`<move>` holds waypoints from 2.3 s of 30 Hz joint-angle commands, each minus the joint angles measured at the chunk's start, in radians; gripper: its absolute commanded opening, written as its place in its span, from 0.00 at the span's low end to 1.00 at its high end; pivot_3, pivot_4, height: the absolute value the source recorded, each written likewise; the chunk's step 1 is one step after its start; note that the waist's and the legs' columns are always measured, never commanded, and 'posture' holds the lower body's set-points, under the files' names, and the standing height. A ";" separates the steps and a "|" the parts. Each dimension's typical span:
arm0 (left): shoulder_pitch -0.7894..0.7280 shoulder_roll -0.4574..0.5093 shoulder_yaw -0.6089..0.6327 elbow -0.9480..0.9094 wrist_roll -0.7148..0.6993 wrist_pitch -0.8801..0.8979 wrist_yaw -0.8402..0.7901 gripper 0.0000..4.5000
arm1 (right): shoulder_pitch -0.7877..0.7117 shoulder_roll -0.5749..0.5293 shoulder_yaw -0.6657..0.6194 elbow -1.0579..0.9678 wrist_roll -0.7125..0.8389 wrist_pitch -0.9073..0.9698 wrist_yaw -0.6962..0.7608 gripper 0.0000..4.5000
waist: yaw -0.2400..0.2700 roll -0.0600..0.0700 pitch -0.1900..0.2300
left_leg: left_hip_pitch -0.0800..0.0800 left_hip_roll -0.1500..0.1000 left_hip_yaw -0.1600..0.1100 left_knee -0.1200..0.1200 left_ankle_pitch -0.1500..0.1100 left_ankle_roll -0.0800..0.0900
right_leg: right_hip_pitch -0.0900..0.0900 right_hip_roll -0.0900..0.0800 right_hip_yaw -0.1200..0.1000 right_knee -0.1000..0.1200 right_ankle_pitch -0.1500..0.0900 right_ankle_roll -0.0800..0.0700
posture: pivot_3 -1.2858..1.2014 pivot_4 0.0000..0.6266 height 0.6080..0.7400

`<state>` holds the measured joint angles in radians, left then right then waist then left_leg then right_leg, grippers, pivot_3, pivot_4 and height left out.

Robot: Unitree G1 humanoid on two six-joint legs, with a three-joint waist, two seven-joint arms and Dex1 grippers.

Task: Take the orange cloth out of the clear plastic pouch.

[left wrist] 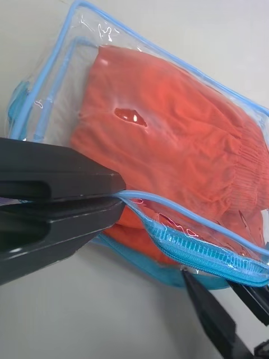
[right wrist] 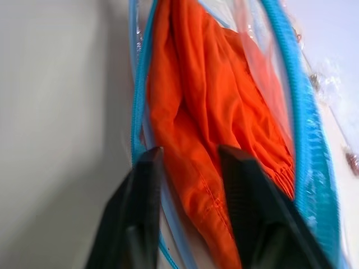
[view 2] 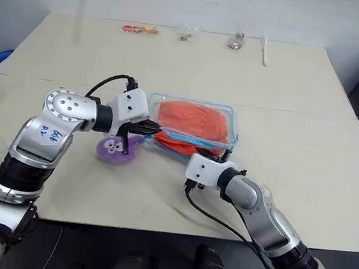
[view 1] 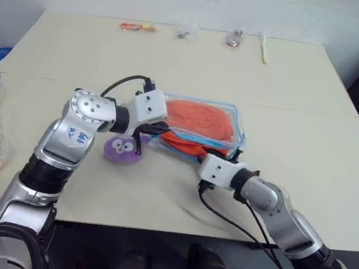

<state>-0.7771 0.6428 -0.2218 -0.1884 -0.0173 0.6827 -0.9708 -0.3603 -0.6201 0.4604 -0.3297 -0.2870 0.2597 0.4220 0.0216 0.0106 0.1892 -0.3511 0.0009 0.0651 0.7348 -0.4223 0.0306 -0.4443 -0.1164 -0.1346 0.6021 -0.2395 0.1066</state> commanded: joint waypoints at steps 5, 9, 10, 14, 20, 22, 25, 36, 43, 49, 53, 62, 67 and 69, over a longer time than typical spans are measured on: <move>-0.032 -0.004 0.003 -0.048 -0.019 -0.003 0.014 0.00 | -0.019 0.021 -0.009 0.024 -0.103 -0.081 0.022 0.54 | -0.001 0.000 0.000 | 0.000 0.000 0.000 0.000 0.000 0.000 | 0.000 0.000 0.000 0.000 0.000 0.000 | 0.52 0.24 1.00; -0.035 -0.012 -0.004 -0.053 -0.028 0.003 0.019 0.00 | -0.056 0.046 0.001 0.084 -0.159 -0.109 0.021 0.54 | -0.002 0.000 0.000 | 0.000 0.000 0.000 0.000 0.000 0.000 | 0.000 0.000 0.000 0.000 0.000 0.000 | 0.52 0.24 1.00; -0.036 -0.014 -0.005 -0.055 -0.030 0.005 0.020 0.00 | -0.065 0.052 0.006 0.099 -0.173 -0.119 0.022 0.54 | -0.002 0.000 0.000 | 0.000 0.000 0.000 0.000 0.000 0.000 | 0.000 0.000 0.000 0.000 0.000 0.000 | 0.52 0.24 1.00; -0.040 -0.019 -0.009 -0.061 -0.035 0.014 0.024 0.00 | -0.102 0.076 0.024 0.163 -0.236 -0.147 0.025 0.54 | -0.003 0.000 0.000 | 0.000 0.000 0.000 0.000 0.000 0.000 | 0.000 0.000 0.000 0.000 0.000 0.000 | 0.52 0.24 1.00; -0.046 -0.025 -0.011 -0.063 -0.041 0.027 0.032 0.00 | -0.162 0.108 0.049 0.271 -0.322 -0.212 0.006 0.54 | -0.007 0.000 0.000 | 0.000 0.000 0.000 0.000 0.000 0.000 | 0.000 0.000 0.000 0.000 0.000 0.000 | 0.52 0.24 1.00; -0.048 -0.028 -0.011 -0.065 -0.044 0.034 0.036 0.00 | -0.201 0.128 0.065 0.329 -0.362 -0.233 -0.015 0.54 | -0.012 0.000 0.000 | 0.000 0.000 0.000 0.000 0.000 0.000 | 0.000 0.000 0.000 0.000 0.000 0.000 | 0.52 0.24 1.00; -0.052 -0.032 -0.013 -0.062 -0.047 0.038 0.041 0.00 | -0.227 0.154 0.072 0.412 -0.384 -0.255 -0.025 0.54 | -0.021 0.000 0.000 | 0.000 0.001 -0.001 0.000 0.000 0.000 | 0.000 0.000 0.000 0.000 0.000 0.000 | 0.52 0.24 1.00; -0.054 -0.027 -0.013 -0.051 -0.050 0.032 0.051 0.00 | -0.254 0.217 0.022 0.491 -0.354 -0.238 -0.008 0.54 | -0.027 0.000 0.000 | 0.001 0.001 -0.001 0.000 0.000 -0.001 | 0.000 0.000 0.001 0.001 0.000 0.000 | 0.52 0.24 1.00; -0.054 -0.030 -0.017 -0.029 -0.042 0.014 0.058 0.00 | -0.255 0.228 0.018 0.514 -0.346 -0.251 0.012 0.33 | -0.027 0.000 0.000 | 0.001 0.001 -0.002 0.000 0.000 -0.001 | 0.000 0.000 0.001 0.001 0.000 0.000 | 0.52 0.24 1.00; -0.055 -0.032 -0.017 -0.016 -0.041 0.006 0.062 0.00 | -0.249 0.223 0.011 0.510 -0.351 -0.257 0.029 0.00 | -0.027 0.000 0.000 | 0.001 0.001 -0.002 0.000 0.000 -0.001 | 0.000 0.000 0.001 0.001 0.000 0.000 | 0.52 0.24 1.00; -0.053 -0.032 -0.018 -0.014 -0.039 0.003 0.066 0.00 | -0.246 0.216 0.009 0.502 -0.360 -0.264 0.025 0.00 | -0.026 0.000 0.000 | 0.001 0.001 -0.002 0.000 0.000 -0.001 | 0.000 0.000 0.001 0.001 0.000 0.000 | 0.52 0.24 1.00; -0.049 -0.055 -0.075 0.103 0.055 -0.114 0.139 0.00 | -0.182 0.186 -0.057 0.225 -0.279 -0.226 0.142 0.00 | -0.024 0.001 0.000 | 0.000 0.000 -0.003 -0.001 0.000 -0.001 | 0.000 0.000 0.001 0.000 0.000 0.000 | 0.52 0.24 1.00; -0.055 -0.102 -0.093 0.204 0.088 -0.167 0.175 0.00 | -0.103 0.167 -0.129 -0.009 -0.204 -0.140 0.239 0.00 | -0.022 0.001 0.000 | 0.000 0.000 -0.002 0.000 0.000 -0.001 | 0.000 0.000 0.000 0.000 0.000 0.000 | 0.52 0.24 1.00; -0.059 -0.122 -0.097 0.232 0.093 -0.181 0.182 0.00 | -0.064 0.164 -0.154 -0.096 -0.147 -0.105 0.283 0.00 | -0.020 0.001 0.000 | 0.000 0.000 -0.002 0.000 0.000 -0.001 | 0.000 0.000 0.000 0.000 0.000 0.000 | 0.52 0.24 1.00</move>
<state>-0.8175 0.5279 -0.3164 0.0284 0.0556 0.5209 -0.8087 -0.4334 -0.4566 0.3344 -0.3064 -0.4939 0.1441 0.6741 0.0020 0.0112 0.1890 -0.3515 0.0008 0.0633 0.7343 -0.4219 0.0299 -0.4443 -0.1164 -0.1346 0.6020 -0.2395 0.1066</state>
